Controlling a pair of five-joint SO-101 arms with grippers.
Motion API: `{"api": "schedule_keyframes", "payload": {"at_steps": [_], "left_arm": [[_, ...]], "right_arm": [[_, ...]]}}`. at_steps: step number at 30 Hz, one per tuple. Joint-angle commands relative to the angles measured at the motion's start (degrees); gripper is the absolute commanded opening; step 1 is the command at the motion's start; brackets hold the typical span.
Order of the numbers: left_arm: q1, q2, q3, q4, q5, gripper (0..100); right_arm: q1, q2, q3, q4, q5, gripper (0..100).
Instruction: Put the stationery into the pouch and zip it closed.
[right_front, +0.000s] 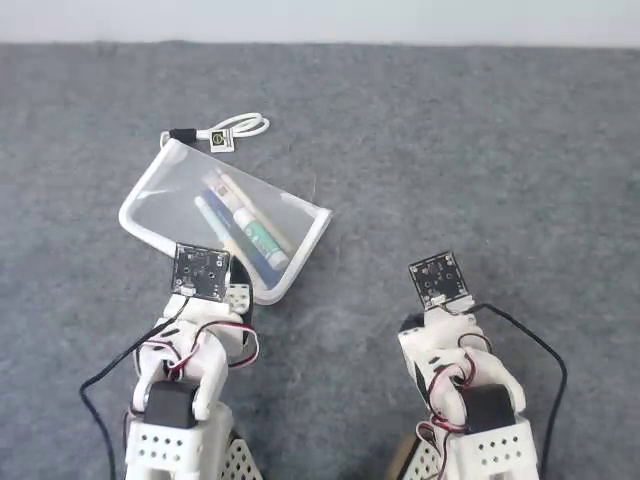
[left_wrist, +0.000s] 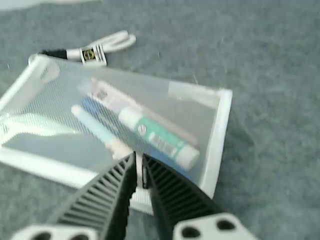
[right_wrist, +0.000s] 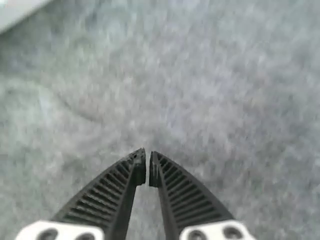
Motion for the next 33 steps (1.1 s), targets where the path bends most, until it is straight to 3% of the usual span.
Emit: {"api": "schedule_keyframes", "payload": {"at_steps": [1,4,11,33], "left_arm": [[-0.1,-0.9,-0.7,6.9,0.4,2],[-0.3,-0.9,-0.7,12.0,0.5,1],[-0.4,-0.9,-0.7,15.7,0.6,1],[-0.3,-0.9,-0.7,15.7,0.3,1]], "right_arm": [[0.8,-0.5,1.2,3.9,0.8,0.6],[0.8,-0.5,1.2,5.4,0.7,0.6],[0.8,-0.5,1.2,5.4,0.7,0.6],[0.7,-0.5,1.2,5.4,0.7,0.6]]}}
